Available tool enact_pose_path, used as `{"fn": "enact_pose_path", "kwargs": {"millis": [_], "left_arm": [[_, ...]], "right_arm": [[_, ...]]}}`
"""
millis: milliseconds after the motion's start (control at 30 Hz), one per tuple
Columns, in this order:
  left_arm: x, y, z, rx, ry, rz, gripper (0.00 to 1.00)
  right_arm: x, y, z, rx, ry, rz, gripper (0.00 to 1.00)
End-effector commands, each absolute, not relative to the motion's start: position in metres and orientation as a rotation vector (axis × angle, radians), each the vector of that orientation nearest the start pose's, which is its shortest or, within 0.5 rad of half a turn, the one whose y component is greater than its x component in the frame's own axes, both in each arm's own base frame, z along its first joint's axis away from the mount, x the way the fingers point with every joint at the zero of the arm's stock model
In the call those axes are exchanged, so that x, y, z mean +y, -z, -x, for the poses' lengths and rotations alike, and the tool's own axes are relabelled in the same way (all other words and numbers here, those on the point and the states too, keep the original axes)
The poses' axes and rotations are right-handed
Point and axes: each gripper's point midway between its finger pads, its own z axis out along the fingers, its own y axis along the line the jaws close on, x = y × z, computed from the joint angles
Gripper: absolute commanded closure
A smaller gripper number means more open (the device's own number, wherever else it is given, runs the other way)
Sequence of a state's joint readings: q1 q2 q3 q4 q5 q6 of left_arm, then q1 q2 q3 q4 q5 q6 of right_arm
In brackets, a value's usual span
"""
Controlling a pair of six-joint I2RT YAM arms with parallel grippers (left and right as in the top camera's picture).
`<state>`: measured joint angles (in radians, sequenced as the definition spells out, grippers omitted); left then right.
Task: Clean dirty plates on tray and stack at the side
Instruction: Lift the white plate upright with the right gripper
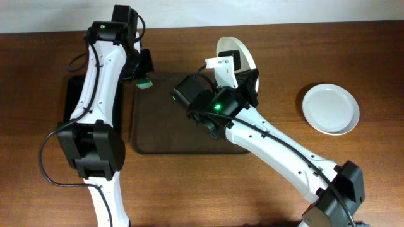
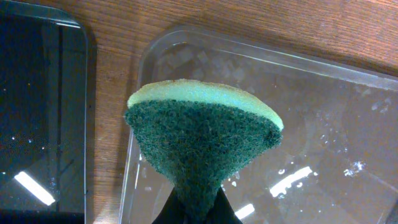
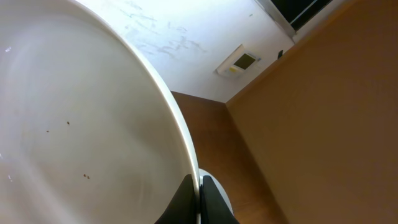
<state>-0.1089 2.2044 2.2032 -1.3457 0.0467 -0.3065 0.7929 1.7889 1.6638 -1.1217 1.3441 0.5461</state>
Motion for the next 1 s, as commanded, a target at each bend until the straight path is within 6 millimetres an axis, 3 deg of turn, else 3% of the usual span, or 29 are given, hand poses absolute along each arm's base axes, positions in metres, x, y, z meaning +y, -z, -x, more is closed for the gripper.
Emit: {"fn": "enact_pose_path", "kwargs": {"millis": [0,967], "left_arm": [[-0.057,-0.153,-0.473,2.901,0.121,0.26,0.99],[-0.057,-0.153,-0.472,2.902,0.12,0.261,0.99]], "right_arm": [[0.141,-0.3,-0.373,1.857,1.007,-0.024,0.96],[0.149,-0.28,-0.374,1.965,0.919,0.004,0.96]]}}
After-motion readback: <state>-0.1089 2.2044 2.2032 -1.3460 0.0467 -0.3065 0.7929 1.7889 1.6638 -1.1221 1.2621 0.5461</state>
